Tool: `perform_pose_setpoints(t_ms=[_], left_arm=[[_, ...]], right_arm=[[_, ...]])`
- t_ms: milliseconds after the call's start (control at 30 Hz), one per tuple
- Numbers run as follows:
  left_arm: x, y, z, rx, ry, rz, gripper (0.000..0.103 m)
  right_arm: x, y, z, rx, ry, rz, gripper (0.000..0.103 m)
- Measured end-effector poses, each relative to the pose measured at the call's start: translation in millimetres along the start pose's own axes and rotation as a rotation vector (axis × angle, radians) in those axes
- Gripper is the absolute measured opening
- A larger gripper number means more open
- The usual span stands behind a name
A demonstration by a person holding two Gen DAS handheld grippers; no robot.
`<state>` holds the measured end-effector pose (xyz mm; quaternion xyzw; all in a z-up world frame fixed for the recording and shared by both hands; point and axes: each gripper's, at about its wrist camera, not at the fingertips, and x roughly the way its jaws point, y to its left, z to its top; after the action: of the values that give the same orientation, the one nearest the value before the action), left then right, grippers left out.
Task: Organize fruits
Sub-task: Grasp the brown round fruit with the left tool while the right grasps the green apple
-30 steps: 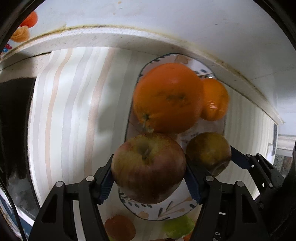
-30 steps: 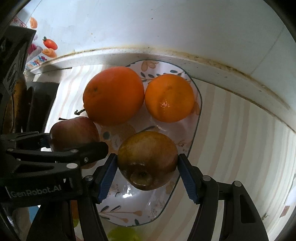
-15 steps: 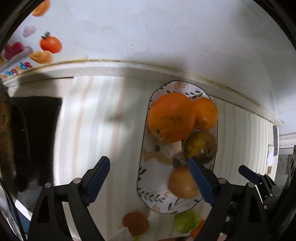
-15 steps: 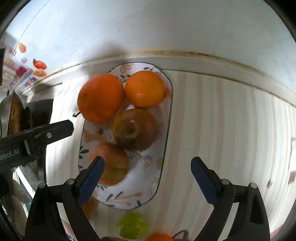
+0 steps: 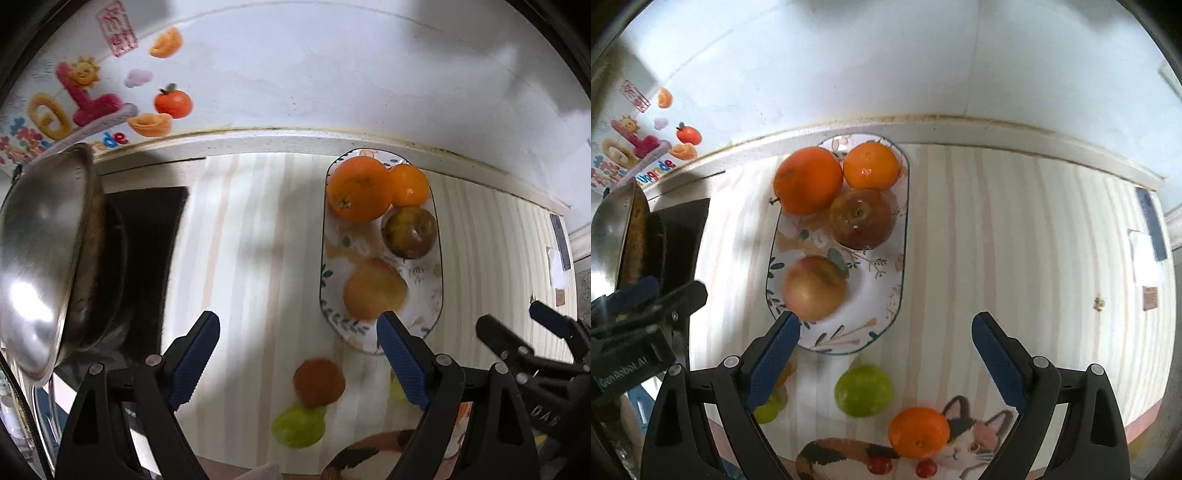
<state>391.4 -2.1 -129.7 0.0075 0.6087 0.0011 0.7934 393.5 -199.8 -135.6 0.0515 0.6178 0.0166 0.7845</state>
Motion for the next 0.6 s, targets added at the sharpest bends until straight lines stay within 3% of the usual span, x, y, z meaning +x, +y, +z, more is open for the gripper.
perform_pose_setpoints(t_ms=[333, 600], left_arm=[[-59.5, 6.6, -40.7, 0.002, -0.12, -0.004, 0.087], [-97.0, -2.2, -58.8, 0.016, -0.156, -0.051, 0.087]], right_arm=[[-63.5, 5.7, -39.9, 0.029, -0.094, -0.006, 0.096], [-107.9, 10.3, -67.4, 0.043, -0.179, -0.029, 0.096]])
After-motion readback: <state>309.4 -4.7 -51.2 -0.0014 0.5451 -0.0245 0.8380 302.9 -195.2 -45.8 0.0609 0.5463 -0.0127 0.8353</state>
